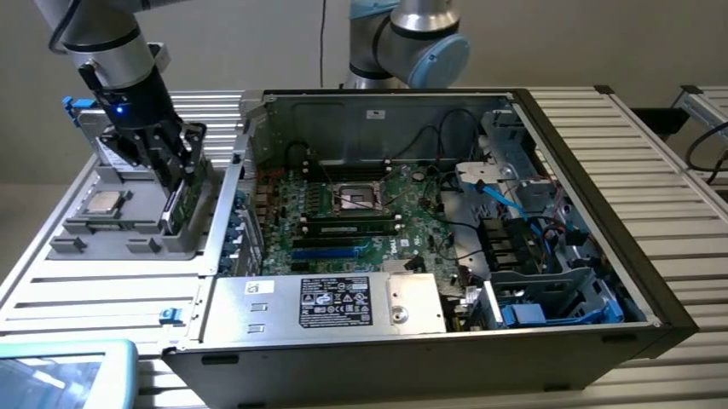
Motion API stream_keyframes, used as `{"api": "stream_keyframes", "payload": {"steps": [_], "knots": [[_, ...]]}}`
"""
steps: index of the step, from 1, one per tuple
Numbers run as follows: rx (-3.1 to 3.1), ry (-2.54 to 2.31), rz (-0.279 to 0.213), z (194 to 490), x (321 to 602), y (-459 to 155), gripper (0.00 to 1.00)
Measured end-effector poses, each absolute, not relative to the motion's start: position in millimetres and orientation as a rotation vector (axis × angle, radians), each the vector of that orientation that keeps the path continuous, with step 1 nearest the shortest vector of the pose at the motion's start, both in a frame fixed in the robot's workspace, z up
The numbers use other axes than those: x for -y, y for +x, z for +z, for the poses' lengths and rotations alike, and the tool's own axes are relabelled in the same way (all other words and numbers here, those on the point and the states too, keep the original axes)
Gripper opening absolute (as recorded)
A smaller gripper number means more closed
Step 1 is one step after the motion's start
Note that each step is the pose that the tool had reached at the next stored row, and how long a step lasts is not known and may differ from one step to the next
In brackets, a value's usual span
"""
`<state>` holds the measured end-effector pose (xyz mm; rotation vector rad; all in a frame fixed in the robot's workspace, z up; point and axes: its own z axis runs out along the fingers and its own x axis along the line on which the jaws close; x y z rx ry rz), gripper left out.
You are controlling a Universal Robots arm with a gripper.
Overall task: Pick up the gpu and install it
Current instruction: 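Pick up the gpu and move the gpu toward the slot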
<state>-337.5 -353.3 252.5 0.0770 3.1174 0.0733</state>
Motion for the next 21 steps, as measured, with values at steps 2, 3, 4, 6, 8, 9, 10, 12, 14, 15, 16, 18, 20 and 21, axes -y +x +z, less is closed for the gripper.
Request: {"api": "stream_keyframes", "payload": {"steps": [2,3,4,6,8,9,10,12,14,15,16,18,20,21], "knots": [[-3.117,0.077,0.073,249.0,354.8,-337.5,0.43],[-3.117,0.077,0.073,247.5,355.5,-337.5,0.43],[-3.118,0.077,0.073,247.0,356.3,-337.5,0.43],[-3.118,0.077,0.073,246.2,356.6,-337.5,0.43],[-3.118,0.077,0.073,245.5,359.5,-337.3,0.43],[-3.118,0.077,0.074,244.6,361.6,-337.0,0.43],[-3.118,0.077,0.074,243.3,362.3,-337.0,0.43],[-3.118,0.077,0.074,242.9,362.3,-337.1,0.43],[-3.119,0.077,0.074,242.9,362.3,-337.1,0.43],[-3.118,0.077,0.074,242.1,362.3,-337.1,0.43],[-3.118,0.077,0.074,240.7,362.1,-337.1,0.43],[-3.119,0.077,0.074,239.8,360.5,-337.0,0.43],[-3.119,0.077,0.074,239.4,357.9,-337.0,0.43],[-3.119,0.078,0.074,239.4,357.0,-337.1,0.43]]}}
